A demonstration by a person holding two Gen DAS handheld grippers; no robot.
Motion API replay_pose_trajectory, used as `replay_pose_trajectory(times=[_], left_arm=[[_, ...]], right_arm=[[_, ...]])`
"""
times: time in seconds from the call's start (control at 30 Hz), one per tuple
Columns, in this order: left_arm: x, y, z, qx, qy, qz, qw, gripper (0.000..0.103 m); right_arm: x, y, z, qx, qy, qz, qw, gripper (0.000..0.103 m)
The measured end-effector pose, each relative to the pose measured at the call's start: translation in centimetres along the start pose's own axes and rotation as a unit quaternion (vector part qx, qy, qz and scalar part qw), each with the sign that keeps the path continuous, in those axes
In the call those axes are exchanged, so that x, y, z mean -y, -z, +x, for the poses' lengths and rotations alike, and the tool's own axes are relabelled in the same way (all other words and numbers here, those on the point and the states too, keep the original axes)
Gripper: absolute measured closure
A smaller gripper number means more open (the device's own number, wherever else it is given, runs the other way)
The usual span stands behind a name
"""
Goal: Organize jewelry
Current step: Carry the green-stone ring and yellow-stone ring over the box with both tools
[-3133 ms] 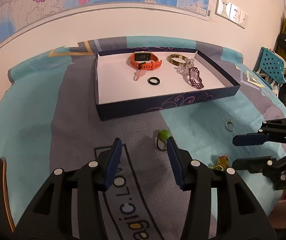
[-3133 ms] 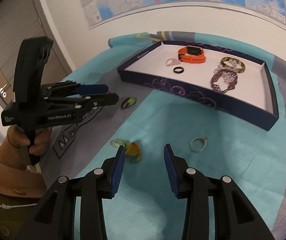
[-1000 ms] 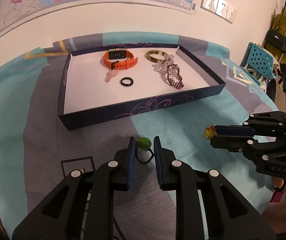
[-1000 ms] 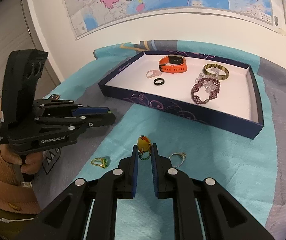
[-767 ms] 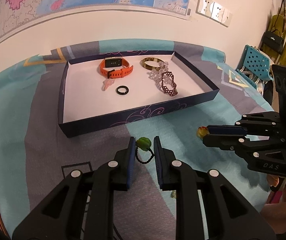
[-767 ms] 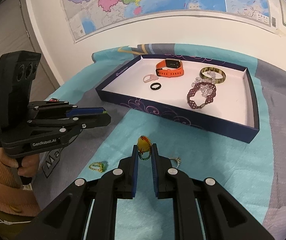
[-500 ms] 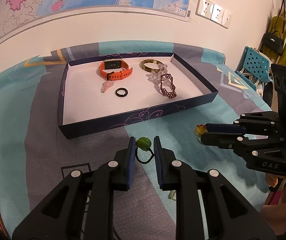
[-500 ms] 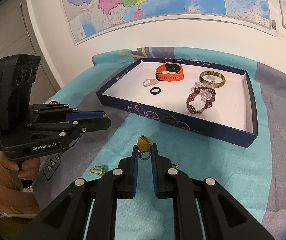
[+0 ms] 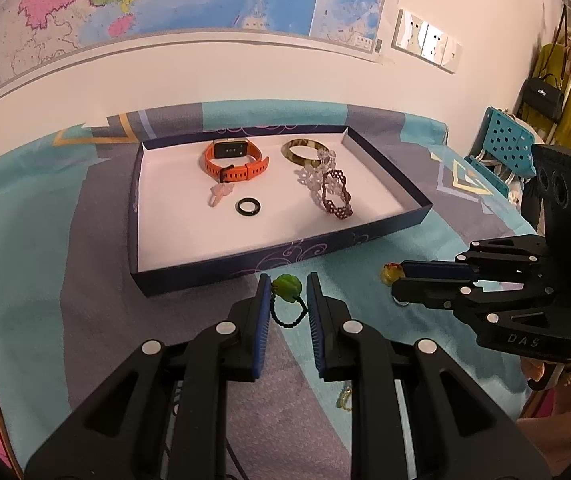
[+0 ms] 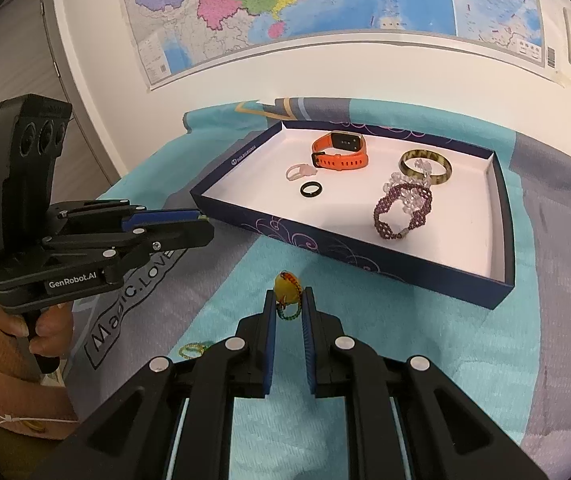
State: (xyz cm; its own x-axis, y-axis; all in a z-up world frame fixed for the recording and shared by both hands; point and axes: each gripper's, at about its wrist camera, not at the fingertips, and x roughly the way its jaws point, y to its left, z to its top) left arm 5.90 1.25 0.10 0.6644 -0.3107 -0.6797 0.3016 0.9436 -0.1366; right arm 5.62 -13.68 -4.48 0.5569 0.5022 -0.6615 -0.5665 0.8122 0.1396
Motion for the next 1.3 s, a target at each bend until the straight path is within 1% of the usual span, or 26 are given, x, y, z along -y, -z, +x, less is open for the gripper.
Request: replay_pose_trajectory(times=[0.4,0.8,1.0,1.07,1.3], left_arm=[[-0.5,-1.5,0.1,0.012,-0.003,0.004,0.9999,0.084],[-1.1,-3.8,1.5,0.016,-0.013,0.006,0.9998,0.084],[-1.1,-4.7,2.7,0.011,-0.02,0.008,0.9997,0.084],[-1.1,-4.9,3.1,0.009,-0.021,0.007,0.9997,0.084],[-1.3,-5.4,4.7,-0.003,-0.026,0.001,0.9997,0.084]], right_arm=[[0.5,-1.1,0.1,0.006,0.009,-0.002,1.0,0.092],[1.9,-3.5,0.5,0.023,0.022,-0.004,0.999,0.092],[2.7,-4.5,1.3,0.025,0.027,-0.001,0.999,0.092],[3.1,-4.9,1.7,0.023,0.021,0.006,1.0,0.092],[4.4,-5.8,3.0,0.018,0.03,0.017,0.999,0.092]])
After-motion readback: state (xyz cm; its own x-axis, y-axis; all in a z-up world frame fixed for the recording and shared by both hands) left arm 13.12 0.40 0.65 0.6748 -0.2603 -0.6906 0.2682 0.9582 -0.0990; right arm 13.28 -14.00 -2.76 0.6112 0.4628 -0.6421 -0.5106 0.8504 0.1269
